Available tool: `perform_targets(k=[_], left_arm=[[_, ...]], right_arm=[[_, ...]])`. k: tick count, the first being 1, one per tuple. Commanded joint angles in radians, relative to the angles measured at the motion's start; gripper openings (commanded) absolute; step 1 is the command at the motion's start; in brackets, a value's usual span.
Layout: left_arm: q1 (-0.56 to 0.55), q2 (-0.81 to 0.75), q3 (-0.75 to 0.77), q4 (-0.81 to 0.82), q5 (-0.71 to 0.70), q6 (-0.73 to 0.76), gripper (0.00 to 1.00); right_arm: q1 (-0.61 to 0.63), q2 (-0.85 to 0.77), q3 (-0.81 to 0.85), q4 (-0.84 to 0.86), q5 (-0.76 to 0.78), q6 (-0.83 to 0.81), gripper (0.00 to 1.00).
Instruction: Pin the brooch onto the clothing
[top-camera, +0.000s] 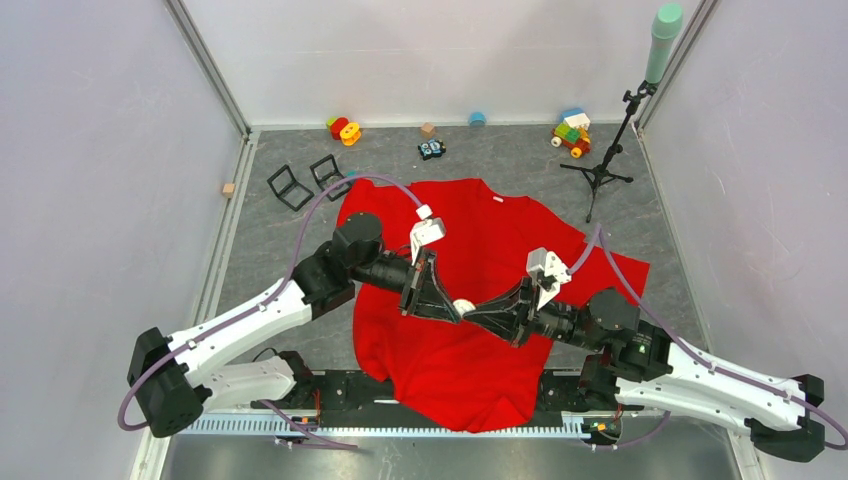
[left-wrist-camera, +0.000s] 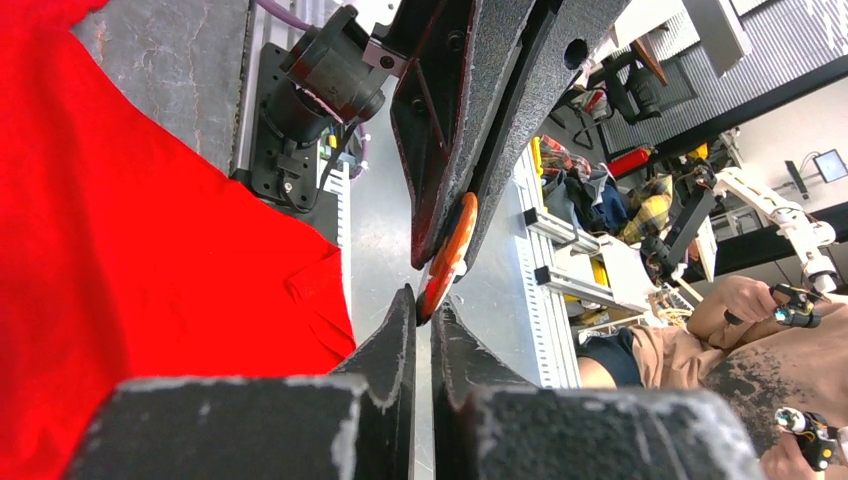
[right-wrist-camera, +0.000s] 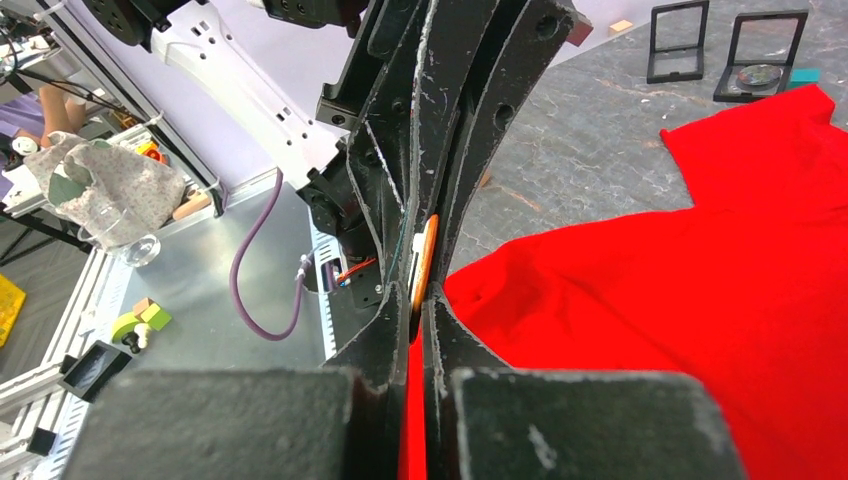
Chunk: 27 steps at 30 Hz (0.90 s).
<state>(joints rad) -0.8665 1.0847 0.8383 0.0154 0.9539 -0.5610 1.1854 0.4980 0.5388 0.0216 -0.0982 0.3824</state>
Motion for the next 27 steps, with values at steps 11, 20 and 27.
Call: perform_targets(k=[11,20,27], left_arm=[[-0.017,-0.050,0.052,-0.121,-0.196,0.142,0.02],[0.052,-0.042,0.068,-0.209,-0.316,0.144,0.02],[0.302,0.045,-0.044,0.016,-0.083,-0.057,0.02]], right_arm=[[0.002,-0.003,0.074,-0.064,0.159,-0.032,0.82],[-0.003,0.132,0.196,-0.137,0.324,-0.038,0.98],[-0.436,0.339,0.240,-0.026,-0.175,-0.028,0.98]])
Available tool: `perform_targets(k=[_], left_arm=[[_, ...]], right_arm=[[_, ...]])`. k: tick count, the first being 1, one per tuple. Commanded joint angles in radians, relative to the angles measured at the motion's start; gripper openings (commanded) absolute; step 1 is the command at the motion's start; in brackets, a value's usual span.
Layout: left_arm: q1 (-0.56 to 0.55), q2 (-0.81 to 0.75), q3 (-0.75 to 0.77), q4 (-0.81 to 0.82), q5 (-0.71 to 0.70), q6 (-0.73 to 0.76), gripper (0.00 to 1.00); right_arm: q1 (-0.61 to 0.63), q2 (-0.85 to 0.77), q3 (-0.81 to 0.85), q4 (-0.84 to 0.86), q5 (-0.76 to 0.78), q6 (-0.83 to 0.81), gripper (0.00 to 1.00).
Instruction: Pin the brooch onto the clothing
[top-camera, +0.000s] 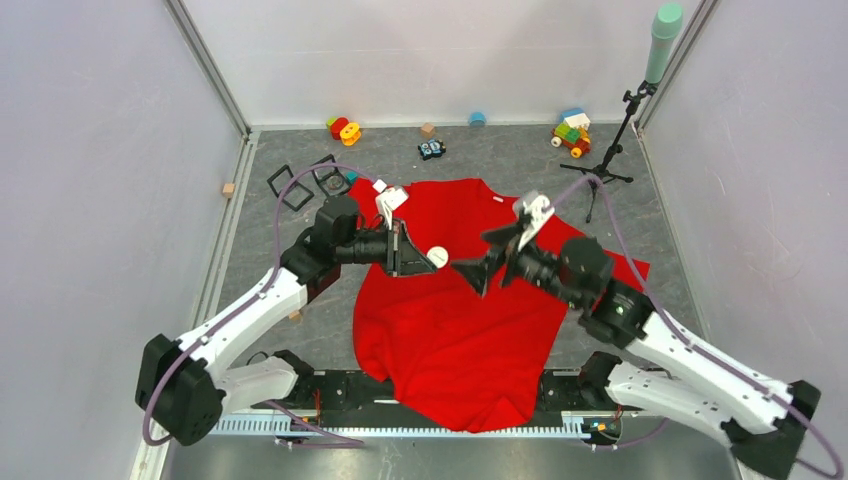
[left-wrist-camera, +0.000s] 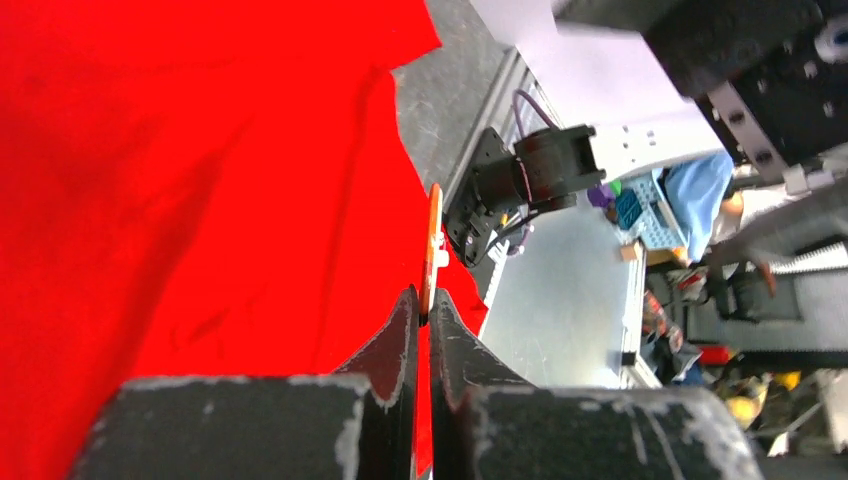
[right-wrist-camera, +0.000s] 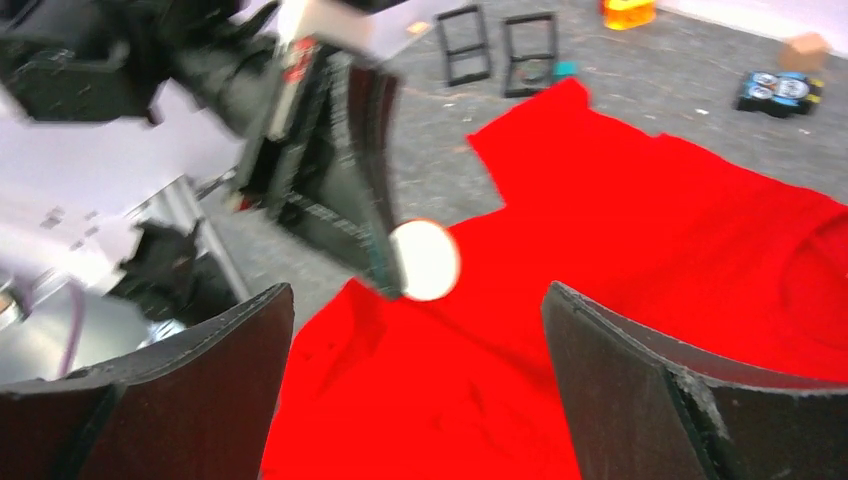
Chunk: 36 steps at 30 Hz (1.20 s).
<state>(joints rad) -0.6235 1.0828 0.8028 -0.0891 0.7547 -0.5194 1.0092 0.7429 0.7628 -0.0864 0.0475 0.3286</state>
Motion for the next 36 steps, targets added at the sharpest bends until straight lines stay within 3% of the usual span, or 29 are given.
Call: perform_targets(k=[1,2,4,8,12,16,20,36], left_arm=[[0.066,0.048,0.004,0.098,0.114,-0.077,0.02],[0.076,0.044,0.017,0.055,0.105,-0.045,0.02],[0.086,0.026,0.022,0.008,0.088,-0.005,0.02],[0.083,-0.010,0.019,-0.030,0.079,0.049,0.02],[0.066,-0.013,0.024,-0.007,0.137,0.055,0.02],[-0.016,-0.031,0.028,-0.033,0.158,0.093,0.02],[-0.066,-0.063,0.028,-0.043,0.158,0.122,0.02],[-0.075,-0.097,0.020,0.000,0.166,0.079,0.02]], right_arm=[[-0.330,0.120,-0.015,0.163,-0.433,0.075,0.98],[-0.360,0.136,-0.047,0.265,-0.539,0.113,0.98],[-0.374,0.131,-0.107,0.399,-0.606,0.167,0.98],[-0.380,0.141,-0.142,0.444,-0.671,0.162,0.98],[-0.380,0.138,-0.179,0.512,-0.775,0.220,0.89],[-0.381,0.086,-0.231,0.560,-0.765,0.261,0.83],[-0.375,0.103,-0.234,0.591,-0.820,0.344,0.68],[-0.279,0.112,-0.296,0.734,-0.776,0.442,0.52]])
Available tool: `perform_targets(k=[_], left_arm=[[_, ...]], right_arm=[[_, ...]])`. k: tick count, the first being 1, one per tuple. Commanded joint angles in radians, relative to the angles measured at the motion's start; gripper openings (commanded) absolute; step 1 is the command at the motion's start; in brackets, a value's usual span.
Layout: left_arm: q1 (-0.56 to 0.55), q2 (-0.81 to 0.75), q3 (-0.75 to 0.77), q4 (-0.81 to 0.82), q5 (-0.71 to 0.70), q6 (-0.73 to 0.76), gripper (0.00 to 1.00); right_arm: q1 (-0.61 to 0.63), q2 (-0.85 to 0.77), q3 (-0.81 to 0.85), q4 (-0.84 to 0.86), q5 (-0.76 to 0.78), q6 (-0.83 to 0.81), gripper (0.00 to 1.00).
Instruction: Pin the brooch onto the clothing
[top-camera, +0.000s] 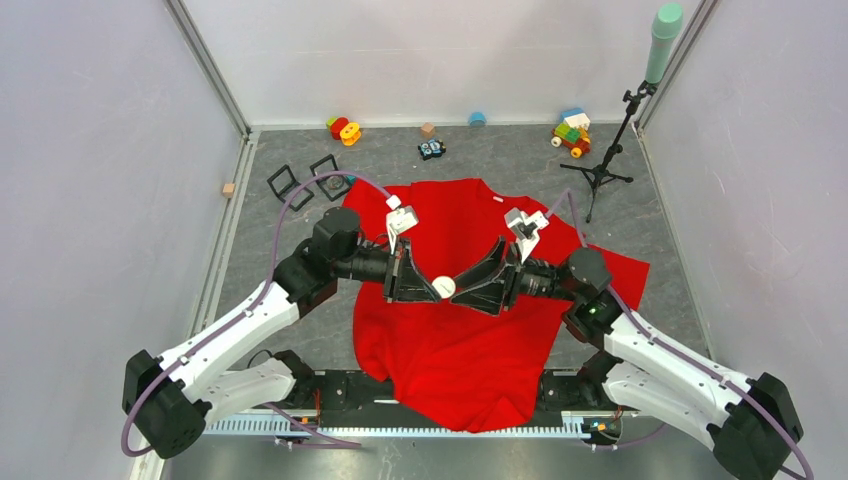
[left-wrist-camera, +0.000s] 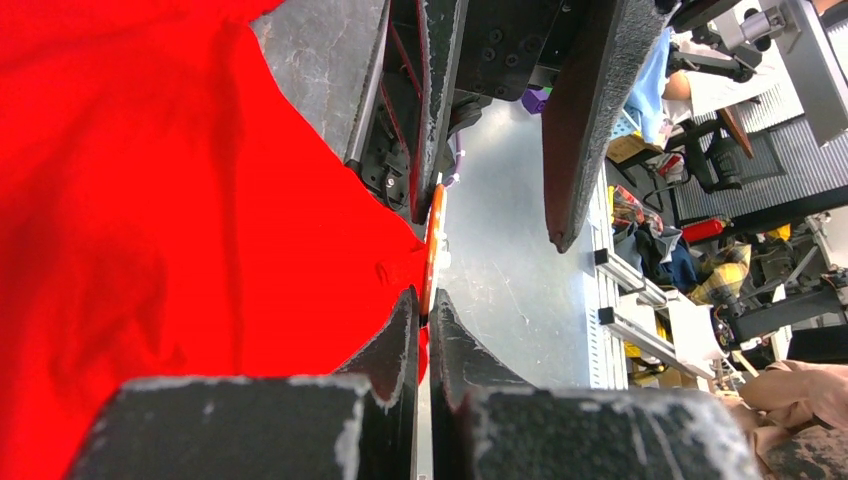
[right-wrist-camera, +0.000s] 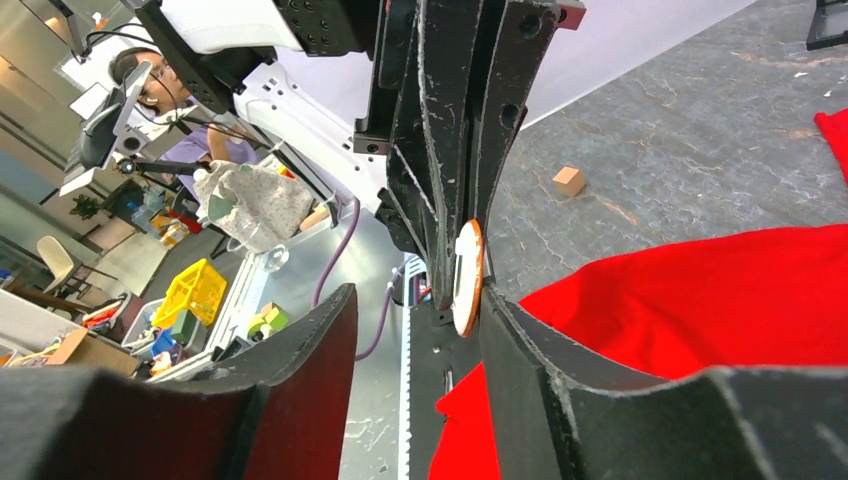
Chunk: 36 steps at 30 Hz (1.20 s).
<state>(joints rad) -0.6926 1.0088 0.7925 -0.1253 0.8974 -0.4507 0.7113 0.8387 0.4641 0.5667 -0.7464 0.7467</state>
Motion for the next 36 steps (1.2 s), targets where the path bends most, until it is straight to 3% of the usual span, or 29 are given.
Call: perform_targets(k=[1,10,23,31,36], left_arm=[[-0.005,-0.028,0.031,0.036,0.016,0.012,0.02],[-0.006,-0.031,0.029,0.044,0.031,0.003,0.02],[-0.026,-0.026,0.023,0.050,0.028,0.000,0.02],[-0.039,-0.023,0.023,0.050,0.031,0.004,0.02],[-0.061,-0.027,0.025,0.046,0.048,0.017,0.02]], right_arm=[[0.020,0.023,0.007,0.078,0.018,0.021,0.51],[0.030,0.035,0.008,0.021,0.083,-0.010,0.35],[0.045,0.039,0.021,-0.021,0.124,-0.022,0.32],[0.047,0.049,0.031,-0.063,0.137,-0.036,0.19],[0.048,0.070,0.079,-0.216,0.178,-0.102,0.11]])
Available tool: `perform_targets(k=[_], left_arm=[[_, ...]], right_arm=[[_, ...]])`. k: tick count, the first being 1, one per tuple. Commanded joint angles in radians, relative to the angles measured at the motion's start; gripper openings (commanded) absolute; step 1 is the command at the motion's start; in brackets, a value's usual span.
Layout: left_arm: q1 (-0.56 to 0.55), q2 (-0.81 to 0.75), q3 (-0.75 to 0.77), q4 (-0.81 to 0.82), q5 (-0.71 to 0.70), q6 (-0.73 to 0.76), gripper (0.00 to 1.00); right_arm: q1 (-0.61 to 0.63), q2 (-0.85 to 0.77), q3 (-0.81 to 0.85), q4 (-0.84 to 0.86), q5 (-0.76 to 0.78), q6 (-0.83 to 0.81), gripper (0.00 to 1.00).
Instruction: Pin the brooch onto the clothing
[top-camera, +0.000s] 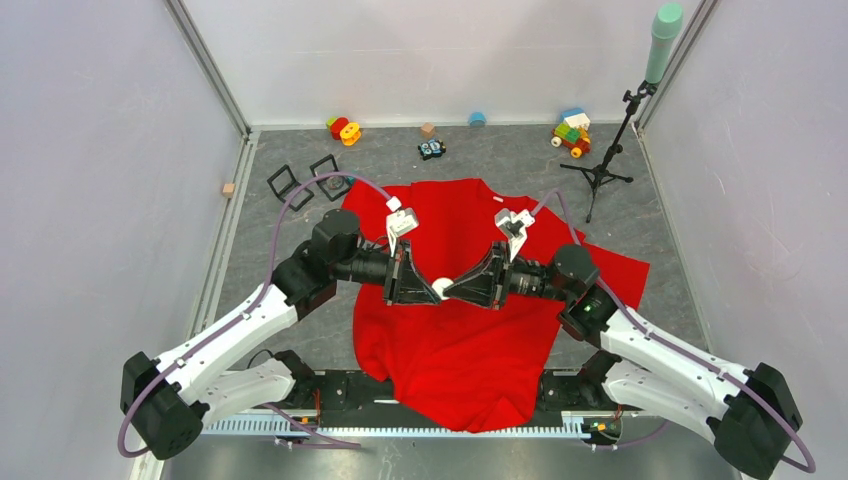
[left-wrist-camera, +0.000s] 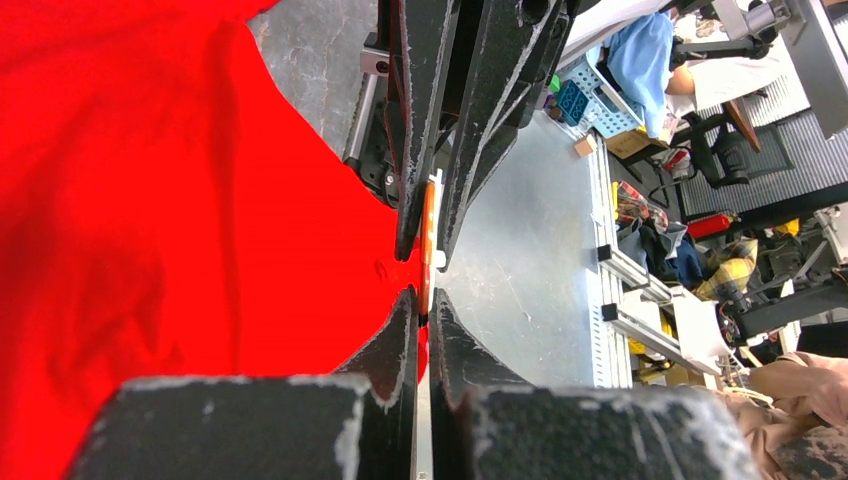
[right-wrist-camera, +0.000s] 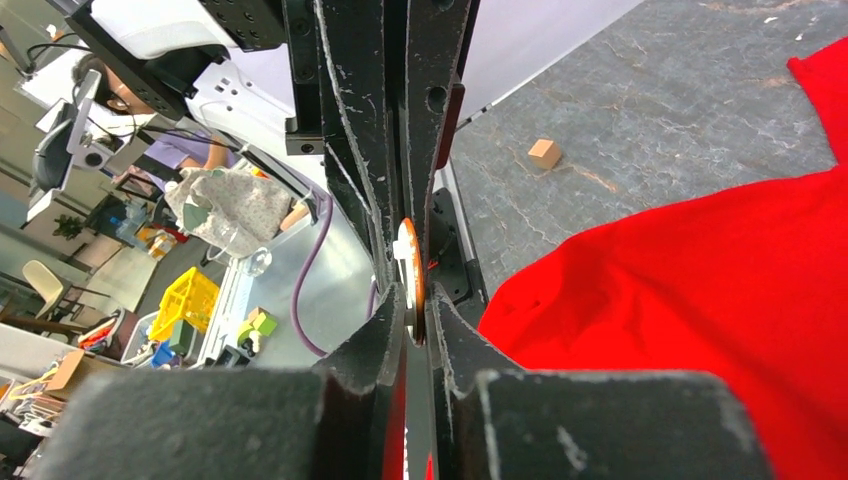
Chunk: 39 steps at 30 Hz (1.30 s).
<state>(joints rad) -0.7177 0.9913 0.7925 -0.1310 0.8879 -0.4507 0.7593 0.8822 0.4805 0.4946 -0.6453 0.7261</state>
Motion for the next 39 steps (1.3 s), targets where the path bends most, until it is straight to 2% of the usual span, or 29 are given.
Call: perform_targets(k=[1,12,16,20,21,25,28,30,34,38,39], left_arm=[[-0.042,-0.009,0.026,0.046,0.056,0.022,0.02],[-0.084,0.000,0.036,0.008,0.042,0.058,0.02],[-0.085,0.010,0.046,-0.031,-0.012,0.078,0.02],[-0.084,0.014,0.077,-0.138,-0.181,0.138,0.02],[-0.083,0.014,0.083,-0.160,-0.227,0.147,0.02],[-0.074,0.021,0.088,-0.196,-0.340,0.152,0.02],[-0.065,0.035,0.092,-0.222,-0.445,0.152,0.02],[-0.062,0.054,0.098,-0.245,-0.502,0.152,0.02],[-0.060,0.095,0.102,-0.238,-0.525,0.140,0.02],[-0.060,0.175,0.150,-0.191,-0.478,0.089,0.02],[-0.060,0.199,0.171,-0.183,-0.461,0.073,0.02]], right_arm=[[-0.001,0.033,0.068,-0.171,0.088,-0.089,0.10],[0.000,0.079,0.088,-0.306,0.181,-0.170,0.05],[0.000,0.066,0.100,-0.334,0.181,-0.205,0.10],[0.000,0.025,0.126,-0.403,0.180,-0.257,0.25],[0.000,0.007,0.131,-0.417,0.182,-0.267,0.31],[0.001,-0.102,0.148,-0.466,0.228,-0.299,0.65],[0.000,-0.199,0.168,-0.528,0.340,-0.334,0.80],[0.000,-0.247,0.180,-0.567,0.424,-0.355,0.85],[-0.001,-0.278,0.208,-0.689,0.631,-0.375,0.88],[0.001,-0.231,0.221,-0.869,1.028,-0.402,0.89],[0.000,-0.211,0.213,-0.889,1.087,-0.408,0.89]])
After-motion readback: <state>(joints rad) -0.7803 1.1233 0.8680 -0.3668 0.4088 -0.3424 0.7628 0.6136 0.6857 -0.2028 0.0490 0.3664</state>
